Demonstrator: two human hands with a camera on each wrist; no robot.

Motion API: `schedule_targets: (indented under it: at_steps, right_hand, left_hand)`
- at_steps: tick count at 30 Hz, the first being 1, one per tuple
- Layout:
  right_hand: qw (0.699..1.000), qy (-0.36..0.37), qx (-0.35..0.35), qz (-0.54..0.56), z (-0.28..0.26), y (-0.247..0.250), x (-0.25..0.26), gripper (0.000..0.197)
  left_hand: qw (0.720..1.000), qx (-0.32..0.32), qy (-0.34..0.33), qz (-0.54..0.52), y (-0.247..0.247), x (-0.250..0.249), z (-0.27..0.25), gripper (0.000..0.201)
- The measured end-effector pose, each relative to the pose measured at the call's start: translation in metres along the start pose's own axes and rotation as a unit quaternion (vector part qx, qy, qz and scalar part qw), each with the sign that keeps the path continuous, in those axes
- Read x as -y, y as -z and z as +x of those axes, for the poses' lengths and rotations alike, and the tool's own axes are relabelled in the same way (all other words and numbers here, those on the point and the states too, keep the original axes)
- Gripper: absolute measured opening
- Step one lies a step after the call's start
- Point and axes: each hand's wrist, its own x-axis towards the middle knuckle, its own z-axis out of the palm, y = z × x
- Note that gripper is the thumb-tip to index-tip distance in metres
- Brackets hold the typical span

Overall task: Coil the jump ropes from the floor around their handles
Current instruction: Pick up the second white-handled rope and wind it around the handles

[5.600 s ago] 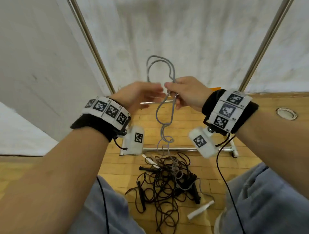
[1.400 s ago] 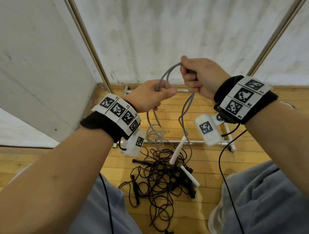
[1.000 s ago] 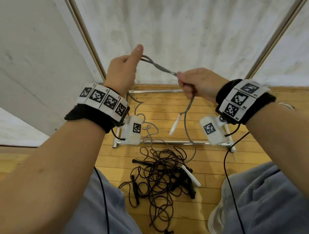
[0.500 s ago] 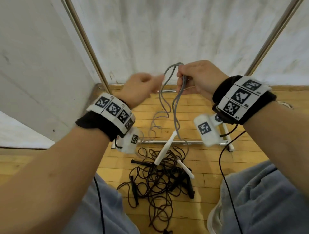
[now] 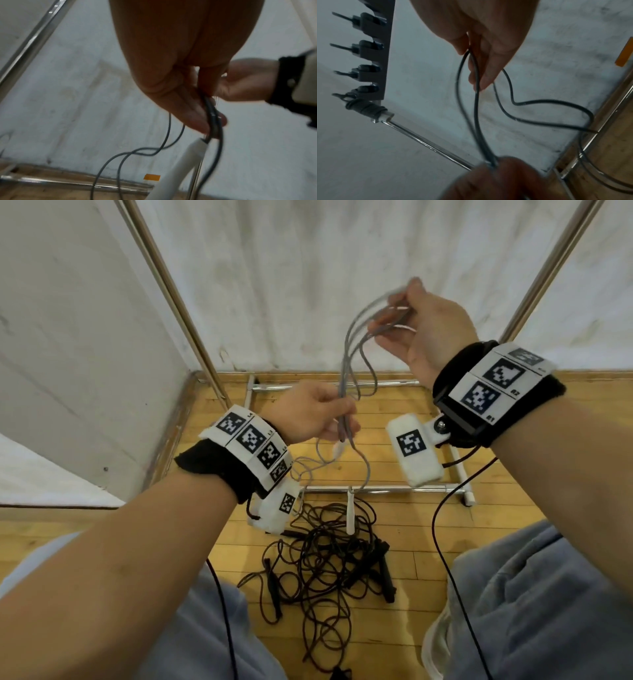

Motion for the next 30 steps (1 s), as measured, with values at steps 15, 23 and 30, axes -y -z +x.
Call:
schedule_targets:
  at_steps: [15, 23, 30]
  right_hand:
    - [0.888, -0.055, 0.288, -0.353, -0.038, -0.022, -0.058, 0.022]
    - [0.883, 0.014, 0.279, -0.377, -0.042, -0.026, -0.063, 0.034]
    - [0.864, 0.036, 0.284, -0.415, -0.04, -0.027, -0.053, 0.037]
  left_hand:
    - [0.938, -0.166, -0.055, -0.299, 0.036, -0.027, -0.003, 0.024]
    - [0.949, -0.191, -0.049, -0.246, 0.036, -0.022, -0.001, 0.025]
    - [0.99, -0.137, -0.024, -0.031, 0.021, -0.014, -0.006, 0.032]
